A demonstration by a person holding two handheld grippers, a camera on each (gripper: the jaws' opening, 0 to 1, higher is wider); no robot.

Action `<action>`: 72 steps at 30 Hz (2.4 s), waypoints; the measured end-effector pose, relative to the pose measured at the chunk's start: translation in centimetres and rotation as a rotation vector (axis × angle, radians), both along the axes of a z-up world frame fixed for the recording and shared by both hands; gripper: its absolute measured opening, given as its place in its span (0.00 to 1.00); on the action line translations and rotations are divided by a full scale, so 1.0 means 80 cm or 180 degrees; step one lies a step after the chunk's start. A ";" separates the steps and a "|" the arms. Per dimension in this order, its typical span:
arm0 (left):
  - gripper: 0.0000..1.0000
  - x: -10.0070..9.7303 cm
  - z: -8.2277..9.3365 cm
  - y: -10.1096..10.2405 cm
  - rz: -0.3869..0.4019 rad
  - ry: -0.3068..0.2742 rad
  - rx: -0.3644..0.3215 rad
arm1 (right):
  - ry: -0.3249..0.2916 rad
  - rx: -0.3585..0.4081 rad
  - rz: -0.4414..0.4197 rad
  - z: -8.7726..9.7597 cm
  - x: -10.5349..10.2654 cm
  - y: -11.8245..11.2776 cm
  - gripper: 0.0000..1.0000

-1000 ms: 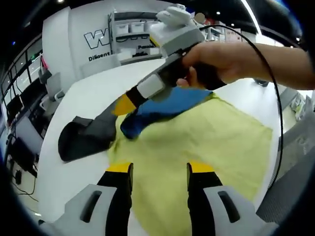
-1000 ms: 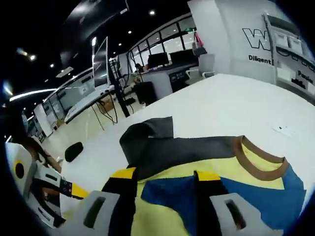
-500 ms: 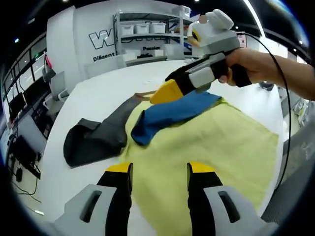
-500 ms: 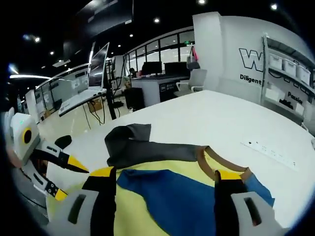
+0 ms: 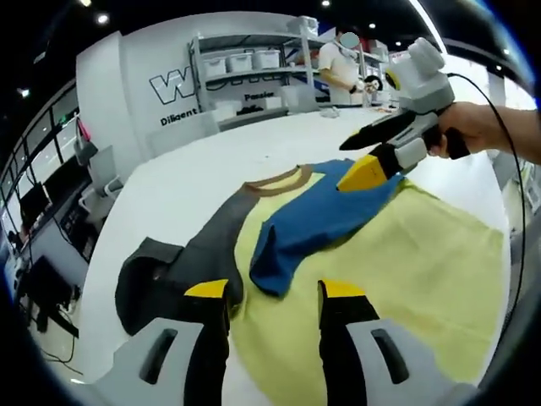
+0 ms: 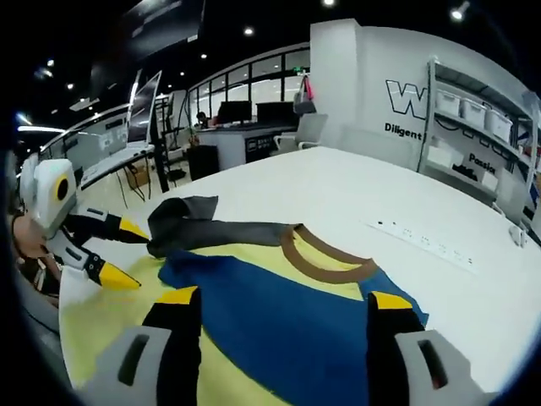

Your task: Fold the garment on the visible template until the final outline fits inside the template.

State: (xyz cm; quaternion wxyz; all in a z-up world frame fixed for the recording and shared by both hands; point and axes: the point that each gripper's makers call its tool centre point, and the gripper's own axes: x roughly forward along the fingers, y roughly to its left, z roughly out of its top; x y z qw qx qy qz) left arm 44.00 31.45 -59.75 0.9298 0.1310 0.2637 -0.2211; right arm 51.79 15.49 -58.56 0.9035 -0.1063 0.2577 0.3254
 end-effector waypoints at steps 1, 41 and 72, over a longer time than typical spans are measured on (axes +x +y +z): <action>0.33 0.003 0.000 0.000 0.0002 -0.0011 0.0001 | -0.0001 -0.0031 -0.0033 -0.003 0.002 -0.008 0.78; 0.00 0.072 -0.018 0.012 0.0260 0.0236 -0.0574 | 0.0198 -0.0495 -0.0637 -0.067 0.036 -0.123 0.09; 0.02 0.073 -0.017 0.050 0.0495 0.0371 -0.0462 | -0.0337 -0.0564 -0.1150 -0.022 0.052 -0.169 0.00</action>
